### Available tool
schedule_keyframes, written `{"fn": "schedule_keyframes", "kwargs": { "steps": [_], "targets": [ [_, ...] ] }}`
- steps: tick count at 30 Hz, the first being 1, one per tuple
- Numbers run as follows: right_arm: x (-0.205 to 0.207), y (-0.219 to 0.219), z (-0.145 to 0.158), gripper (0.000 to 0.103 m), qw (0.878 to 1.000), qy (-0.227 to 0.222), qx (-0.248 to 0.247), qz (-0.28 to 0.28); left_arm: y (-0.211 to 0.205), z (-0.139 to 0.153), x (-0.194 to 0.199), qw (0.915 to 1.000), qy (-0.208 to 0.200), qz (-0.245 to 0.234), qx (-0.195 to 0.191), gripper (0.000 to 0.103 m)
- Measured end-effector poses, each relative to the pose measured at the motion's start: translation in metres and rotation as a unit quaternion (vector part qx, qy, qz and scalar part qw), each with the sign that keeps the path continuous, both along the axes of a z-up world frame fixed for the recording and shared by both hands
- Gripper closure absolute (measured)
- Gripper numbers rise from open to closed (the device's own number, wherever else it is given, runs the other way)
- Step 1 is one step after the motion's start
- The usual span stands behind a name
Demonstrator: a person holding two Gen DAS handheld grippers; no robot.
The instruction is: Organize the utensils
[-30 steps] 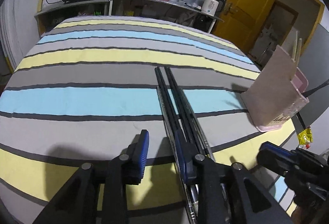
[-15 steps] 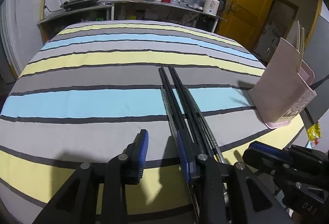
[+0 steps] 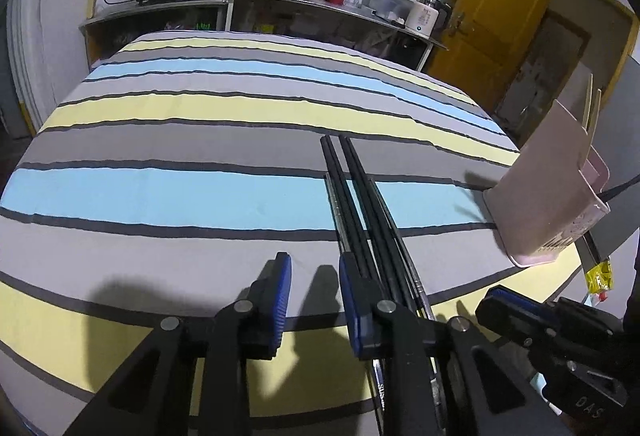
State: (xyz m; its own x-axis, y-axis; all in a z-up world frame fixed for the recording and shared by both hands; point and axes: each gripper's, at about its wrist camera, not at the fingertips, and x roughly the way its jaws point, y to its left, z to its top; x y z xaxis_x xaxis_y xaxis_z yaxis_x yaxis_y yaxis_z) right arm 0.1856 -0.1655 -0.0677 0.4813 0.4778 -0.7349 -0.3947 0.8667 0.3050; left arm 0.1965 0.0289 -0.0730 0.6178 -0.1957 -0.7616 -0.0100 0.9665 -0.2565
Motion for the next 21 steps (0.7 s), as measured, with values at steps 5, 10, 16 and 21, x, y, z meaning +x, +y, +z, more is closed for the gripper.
{"fn": "schedule_keyframes", "kwargs": {
  "steps": [5,10,16,21],
  "targets": [
    [0.0,-0.002,0.0,0.09,1.0,0.001,0.001,-0.003,-0.008,-0.003,0.0,0.9999,-0.002,-0.006,0.013,0.075],
    [0.0,-0.003,0.001,0.09,1.0,0.0,0.003,-0.003,-0.017,-0.003,0.0,0.9993,-0.007,-0.015,0.034,0.069],
    [-0.001,-0.002,0.003,0.09,1.0,-0.001,0.002,0.0,-0.018,-0.004,0.002,0.9984,-0.011,-0.007,0.055,0.067],
    [-0.002,-0.001,0.004,0.09,1.0,-0.003,0.002,0.0,-0.018,-0.004,-0.002,0.9975,-0.012,-0.007,0.069,0.067]
  ]
}}
